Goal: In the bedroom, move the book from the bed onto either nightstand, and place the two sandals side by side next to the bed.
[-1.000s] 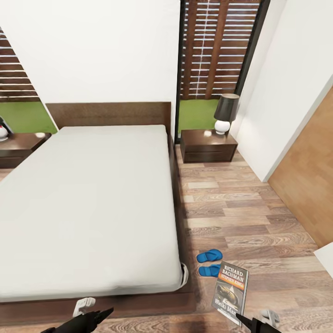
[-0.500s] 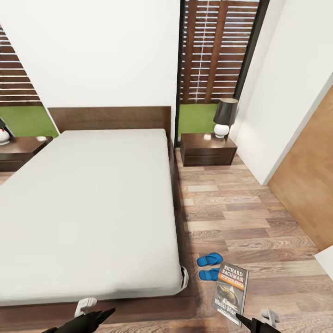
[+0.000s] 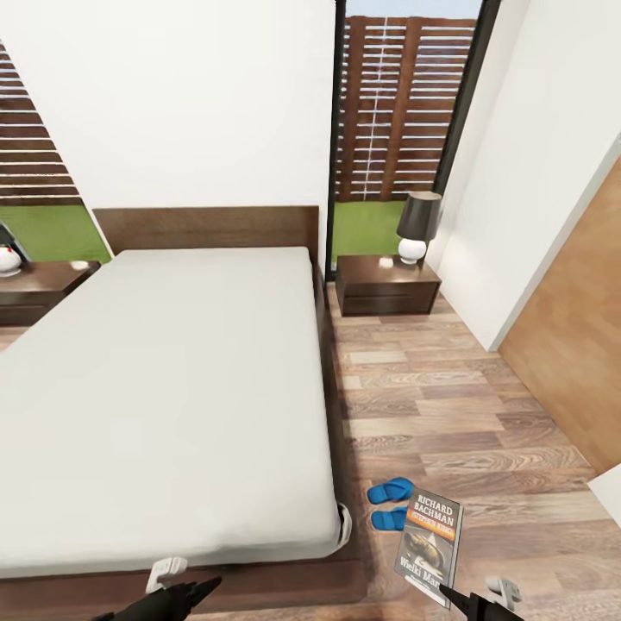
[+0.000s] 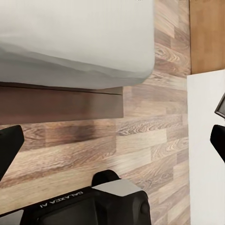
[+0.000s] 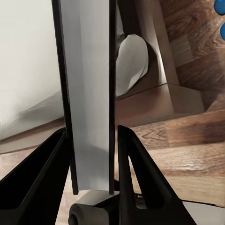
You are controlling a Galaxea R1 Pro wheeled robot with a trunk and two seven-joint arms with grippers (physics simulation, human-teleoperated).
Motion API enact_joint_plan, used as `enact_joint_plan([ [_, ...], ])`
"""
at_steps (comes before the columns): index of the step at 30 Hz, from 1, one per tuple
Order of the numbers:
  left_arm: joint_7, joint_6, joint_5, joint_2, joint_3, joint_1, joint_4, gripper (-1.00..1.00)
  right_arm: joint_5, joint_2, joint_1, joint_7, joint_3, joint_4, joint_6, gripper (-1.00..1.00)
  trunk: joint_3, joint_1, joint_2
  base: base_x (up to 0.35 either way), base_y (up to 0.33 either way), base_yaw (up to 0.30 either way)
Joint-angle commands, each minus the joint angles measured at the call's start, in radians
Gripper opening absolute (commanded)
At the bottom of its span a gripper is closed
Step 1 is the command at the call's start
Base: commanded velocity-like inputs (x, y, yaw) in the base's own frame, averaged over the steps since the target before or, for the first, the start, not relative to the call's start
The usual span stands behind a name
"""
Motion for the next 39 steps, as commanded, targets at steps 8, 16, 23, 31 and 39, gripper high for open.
enact_joint_plan([
  [8, -0.002, -0.006, 0.009, 0.000, -0.008, 0.002, 0.002, 1.00, -0.006, 0.000, 0.000, 0.004, -0.002, 0.000, 0.011, -1.00, 0.012, 0.000, -0.001, 0.000, 0.000, 0.000],
  [16, -0.002, -0.006, 0.009, -0.007, -0.008, 0.005, 0.002, 1.00, -0.006, 0.000, 0.000, 0.004, -0.002, 0.000, 0.011, -1.00, 0.025, 0.000, -0.001, 0.000, 0.000, 0.000],
  [23, 0.015, -0.006, 0.009, -0.014, -0.008, 0.007, 0.002, 1.00, -0.006, -0.001, 0.000, 0.004, -0.002, 0.000, 0.011, -1.00, 0.037, 0.000, -0.001, 0.000, 0.000, 0.000],
  [31, 0.073, -0.006, 0.009, -0.020, -0.007, 0.009, 0.002, 1.00, -0.006, -0.002, 0.000, 0.005, -0.002, 0.000, 0.011, -1.00, 0.050, 0.000, -0.001, 0.000, 0.000, 0.000],
  [39, 0.077, -0.006, 0.009, -0.035, -0.007, 0.009, 0.002, 1.00, -0.006, -0.002, 0.000, 0.001, -0.002, 0.000, 0.011, -1.00, 0.063, 0.000, -0.001, 0.000, 0.000, 0.000],
])
